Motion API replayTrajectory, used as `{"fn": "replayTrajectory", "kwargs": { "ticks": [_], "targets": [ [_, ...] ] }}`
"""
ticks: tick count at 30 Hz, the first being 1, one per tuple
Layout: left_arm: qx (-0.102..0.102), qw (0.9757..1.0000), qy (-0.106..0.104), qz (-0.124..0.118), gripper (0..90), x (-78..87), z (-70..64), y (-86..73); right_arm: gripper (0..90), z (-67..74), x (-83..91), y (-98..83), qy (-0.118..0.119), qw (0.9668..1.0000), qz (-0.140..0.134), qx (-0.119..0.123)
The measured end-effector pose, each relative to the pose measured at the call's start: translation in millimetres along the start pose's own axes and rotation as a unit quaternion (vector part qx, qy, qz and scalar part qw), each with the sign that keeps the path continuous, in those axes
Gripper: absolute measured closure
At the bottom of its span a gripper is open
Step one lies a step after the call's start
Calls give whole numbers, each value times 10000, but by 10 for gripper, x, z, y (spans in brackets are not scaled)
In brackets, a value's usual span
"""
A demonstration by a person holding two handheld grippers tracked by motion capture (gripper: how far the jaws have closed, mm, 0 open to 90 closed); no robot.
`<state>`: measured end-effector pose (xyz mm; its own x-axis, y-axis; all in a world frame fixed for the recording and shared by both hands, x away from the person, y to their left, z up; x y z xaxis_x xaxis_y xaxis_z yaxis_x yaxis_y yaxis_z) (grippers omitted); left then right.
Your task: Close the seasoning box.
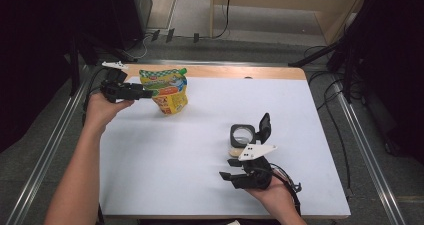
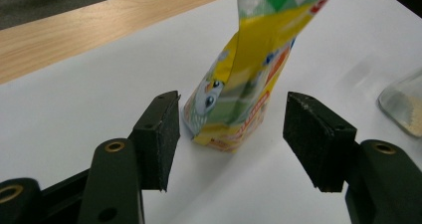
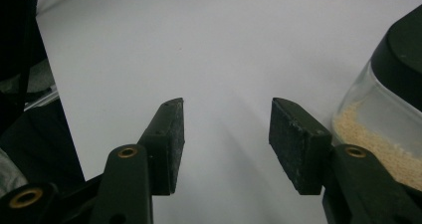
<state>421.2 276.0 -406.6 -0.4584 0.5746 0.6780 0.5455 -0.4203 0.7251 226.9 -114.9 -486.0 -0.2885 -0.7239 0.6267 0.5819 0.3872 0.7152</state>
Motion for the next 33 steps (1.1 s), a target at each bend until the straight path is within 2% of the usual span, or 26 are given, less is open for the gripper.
{"fn": "replayTrajectory", "kwargs": {
  "ticks": [4, 8, 9, 12, 15, 21, 27, 30, 33],
  "targets": [
    [-37, 9999, -133, 46, 432, -129, -44, 75, 492, 36, -38, -8, 10, 10000, 37, 63],
    [-20, 9999, -106, 71, 489, -231, -43, 78, 492, 83, -107, -7, 95, 9999, 55, 96],
    [-7, 9999, -103, 24, 513, -234, -41, 76, 492, 96, -121, -6, 105, 9998, 77, 121],
    [215, 9993, -296, -73, 614, -224, -23, 63, 492, 143, -153, -2, 132, 9998, 77, 160],
    [205, 9989, -411, -75, 712, -219, -55, 59, 491, 175, -187, 14, 148, 9997, 67, 204],
    [55, 9991, -421, 6, 863, -238, -175, 76, 488, 213, -228, 127, 165, 9997, -81, 180],
    [138, 9993, -353, 26, 900, -242, -259, 117, 486, 224, -287, 280, 126, 9995, -237, 166],
    [278, 9986, -444, -78, 900, -205, -296, 172, 488, 219, -345, 319, 142, 9993, -306, 145],
    [261, 9978, -615, -62, 900, -162, -361, 232, 492, 202, -397, 327, 152, 9994, -291, 117]
  ]
}}
Point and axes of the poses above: each handheld gripper's, and its own axes: x roughly backward along the jaws, y roughly out of its top, z roughly to its left, the point moved 2 cm from there along -x, roughly forward along the jaws, and after that the axes turned 7 degrees about -x, right-handed, at the moved point
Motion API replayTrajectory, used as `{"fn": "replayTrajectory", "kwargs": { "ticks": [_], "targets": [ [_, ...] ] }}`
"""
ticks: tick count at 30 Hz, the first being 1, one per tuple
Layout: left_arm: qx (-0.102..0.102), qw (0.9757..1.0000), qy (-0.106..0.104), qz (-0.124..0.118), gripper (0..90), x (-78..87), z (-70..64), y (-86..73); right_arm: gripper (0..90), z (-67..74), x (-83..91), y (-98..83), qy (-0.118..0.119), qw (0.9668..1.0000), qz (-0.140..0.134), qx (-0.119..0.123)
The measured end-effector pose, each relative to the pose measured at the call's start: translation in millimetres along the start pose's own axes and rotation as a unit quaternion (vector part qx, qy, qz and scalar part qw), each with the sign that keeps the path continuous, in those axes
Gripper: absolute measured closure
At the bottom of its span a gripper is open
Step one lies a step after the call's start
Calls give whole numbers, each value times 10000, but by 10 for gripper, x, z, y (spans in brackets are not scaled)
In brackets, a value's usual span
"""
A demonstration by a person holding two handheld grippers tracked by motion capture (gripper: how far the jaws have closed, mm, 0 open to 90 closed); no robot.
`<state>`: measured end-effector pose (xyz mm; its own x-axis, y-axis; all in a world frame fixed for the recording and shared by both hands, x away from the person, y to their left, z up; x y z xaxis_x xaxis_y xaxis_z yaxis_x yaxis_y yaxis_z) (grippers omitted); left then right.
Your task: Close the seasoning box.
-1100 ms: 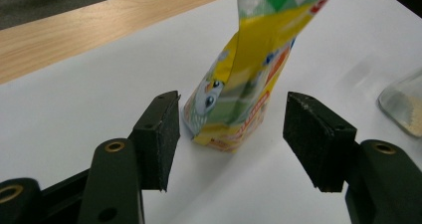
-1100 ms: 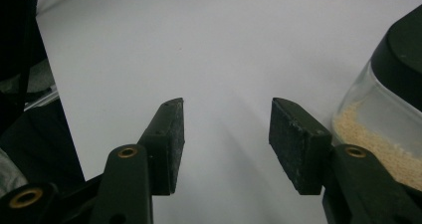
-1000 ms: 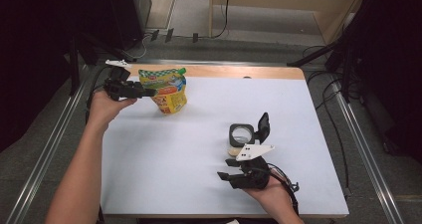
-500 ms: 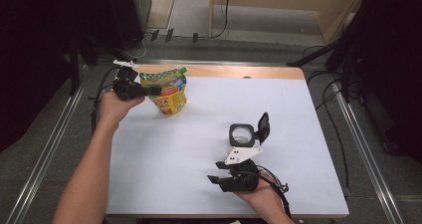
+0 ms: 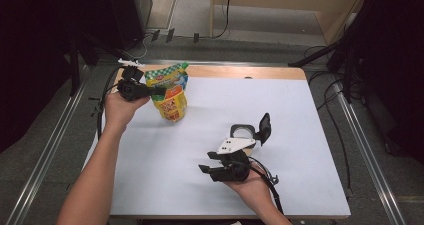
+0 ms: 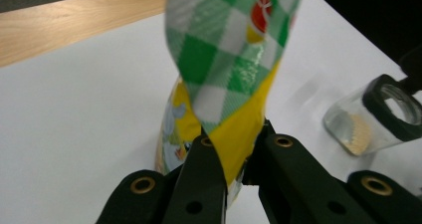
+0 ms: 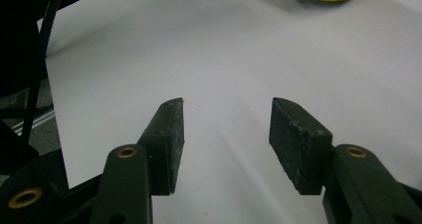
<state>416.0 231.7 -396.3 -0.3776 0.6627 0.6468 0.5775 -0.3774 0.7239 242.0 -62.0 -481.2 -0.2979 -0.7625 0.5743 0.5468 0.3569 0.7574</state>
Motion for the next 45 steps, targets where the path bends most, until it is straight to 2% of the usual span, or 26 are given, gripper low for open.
{"fn": "replayTrajectory", "kwargs": {
  "ticks": [4, 9, 17, 23, 29, 39, 45],
  "targets": [
    [-167, 9998, -61, 127, 900, 64, -156, 72, 495, -24, -44, -16, -34, 10000, 65, -25],
    [-244, 9994, -158, 165, 900, 147, -365, 113, 500, -23, -78, -42, 6, 10000, 12, -68],
    [-458, 9972, -528, 253, 900, 180, -697, 141, 501, -34, -119, -87, -6, 9999, 89, -63],
    [-549, 9957, -703, 249, 900, 232, -858, 125, 505, -80, -126, -121, -55, 9999, 89, -66],
    [-595, 9949, -748, 333, 900, 246, -985, 97, 506, -93, -154, -146, -58, 9998, 91, -172],
    [-662, 9935, -864, 345, 900, 314, -1191, 71, 499, -63, -264, -124, -108, 9998, 151, -55],
    [-667, 9929, -909, 382, 900, 355, -1301, 36, 495, -81, -349, -105, -100, 9998, 170, -82]
  ]
}}
Point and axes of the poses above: each handheld gripper's, and its own axes: x roughly backward along the jaws, y roughly out of its top, z roughly to its left, the point moved 2 cm from there along -x, roughly forward along the jaws, and after that the axes turned 7 degrees about -x, right-handed, at the moved point
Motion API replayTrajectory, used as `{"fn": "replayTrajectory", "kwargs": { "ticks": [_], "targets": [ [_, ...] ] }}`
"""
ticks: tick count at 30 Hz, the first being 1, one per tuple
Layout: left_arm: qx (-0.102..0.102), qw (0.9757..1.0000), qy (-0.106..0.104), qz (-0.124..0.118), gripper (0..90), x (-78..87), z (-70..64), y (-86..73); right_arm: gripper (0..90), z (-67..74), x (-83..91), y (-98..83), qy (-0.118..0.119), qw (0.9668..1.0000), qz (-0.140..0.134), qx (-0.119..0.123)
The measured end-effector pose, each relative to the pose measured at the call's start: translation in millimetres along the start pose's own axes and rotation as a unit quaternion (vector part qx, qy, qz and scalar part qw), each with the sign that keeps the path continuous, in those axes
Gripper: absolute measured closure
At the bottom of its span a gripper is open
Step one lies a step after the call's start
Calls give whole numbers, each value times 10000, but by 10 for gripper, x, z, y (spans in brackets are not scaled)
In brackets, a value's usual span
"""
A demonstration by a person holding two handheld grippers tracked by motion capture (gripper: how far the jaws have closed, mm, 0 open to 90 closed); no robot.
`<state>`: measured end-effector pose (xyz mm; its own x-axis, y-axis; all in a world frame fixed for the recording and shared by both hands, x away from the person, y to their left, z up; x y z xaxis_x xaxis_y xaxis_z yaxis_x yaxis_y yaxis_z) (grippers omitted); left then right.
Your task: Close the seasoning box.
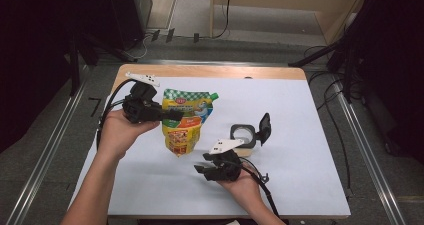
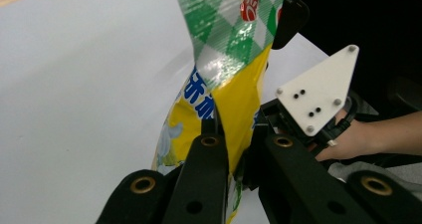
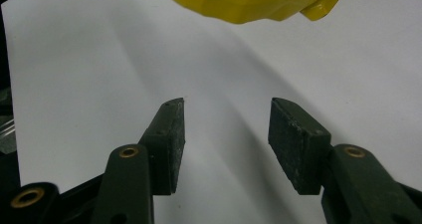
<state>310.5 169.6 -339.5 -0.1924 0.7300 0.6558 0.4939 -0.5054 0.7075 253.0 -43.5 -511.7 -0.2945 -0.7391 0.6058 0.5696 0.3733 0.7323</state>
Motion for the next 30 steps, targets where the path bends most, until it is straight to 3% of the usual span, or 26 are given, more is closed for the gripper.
{"fn": "replayTrajectory", "kwargs": {
  "ticks": [14, 19, 22, 24, 30],
  "targets": [
    [60, 9996, -264, 32, 900, -25, -263, -23, 493, -64, -143, 18, -245, 9996, -97, 88],
    [257, 9984, -504, -8, 900, -66, -280, -52, 498, -47, -145, 29, -310, 9989, -334, 145],
    [366, 9978, -555, -42, 900, -88, -254, -71, 527, 15, -148, 25, -342, 9972, -420, 522],
    [445, 9970, -623, -57, 900, -101, -243, -81, 541, 57, -163, 16, -231, 9969, -418, 633],
    [548, 9972, -500, -65, 900, -149, -202, -97, 571, 184, -159, 4, -33, 9951, -436, 884]
  ]
}}
Point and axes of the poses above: each handheld gripper's, and its own axes: x roughly backward along the jaws, y roughly out of its top, z roughly to its left, the point moved 2 cm from there along -x, roughly forward along the jaws, and after that the axes turned 7 degrees about -x, right-handed, at the moved point
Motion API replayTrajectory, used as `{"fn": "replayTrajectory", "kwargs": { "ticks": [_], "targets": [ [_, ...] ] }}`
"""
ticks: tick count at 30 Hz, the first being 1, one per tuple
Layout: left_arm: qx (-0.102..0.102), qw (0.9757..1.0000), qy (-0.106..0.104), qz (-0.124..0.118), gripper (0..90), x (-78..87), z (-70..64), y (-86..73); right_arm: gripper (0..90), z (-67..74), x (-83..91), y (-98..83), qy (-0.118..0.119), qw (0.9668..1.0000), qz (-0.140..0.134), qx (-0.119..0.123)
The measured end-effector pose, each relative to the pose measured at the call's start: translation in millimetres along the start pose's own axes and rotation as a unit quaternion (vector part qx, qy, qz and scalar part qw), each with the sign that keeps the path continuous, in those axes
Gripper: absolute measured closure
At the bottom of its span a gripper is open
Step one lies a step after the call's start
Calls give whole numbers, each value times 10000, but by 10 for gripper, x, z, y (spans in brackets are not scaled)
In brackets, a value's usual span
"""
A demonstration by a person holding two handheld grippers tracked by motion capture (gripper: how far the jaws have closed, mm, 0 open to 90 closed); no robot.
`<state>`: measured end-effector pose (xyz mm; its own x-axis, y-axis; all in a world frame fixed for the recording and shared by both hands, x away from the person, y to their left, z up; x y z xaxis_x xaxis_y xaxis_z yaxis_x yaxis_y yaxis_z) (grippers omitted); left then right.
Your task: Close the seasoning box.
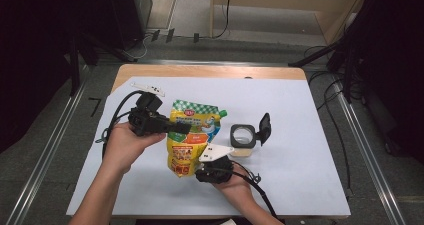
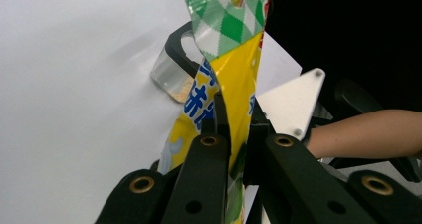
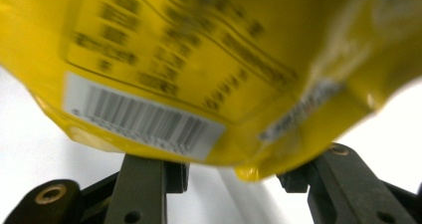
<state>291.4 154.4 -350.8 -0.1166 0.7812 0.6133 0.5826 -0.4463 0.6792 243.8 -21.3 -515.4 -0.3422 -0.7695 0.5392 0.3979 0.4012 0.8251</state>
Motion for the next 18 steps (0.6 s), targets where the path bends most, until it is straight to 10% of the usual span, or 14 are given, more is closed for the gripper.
{"fn": "replayTrajectory", "kwargs": {
  "ticks": [18],
  "targets": [
    [-252, 9991, 313, 106, 847, -192, -64, 24, 576, 61, 125, 35, 421, 9978, -50, -500]
  ]
}}
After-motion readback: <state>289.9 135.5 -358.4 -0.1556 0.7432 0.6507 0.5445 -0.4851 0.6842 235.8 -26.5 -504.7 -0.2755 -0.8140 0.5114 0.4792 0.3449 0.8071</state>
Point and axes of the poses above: each handheld gripper's, and its own axes: x roughly backward along the jaws, y roughly out of its top, z roughly to its left, the point moved 2 cm from there along -x, roughly forward along the jaws, and after that the axes turned 7 degrees about -x, right-handed, at the moved point
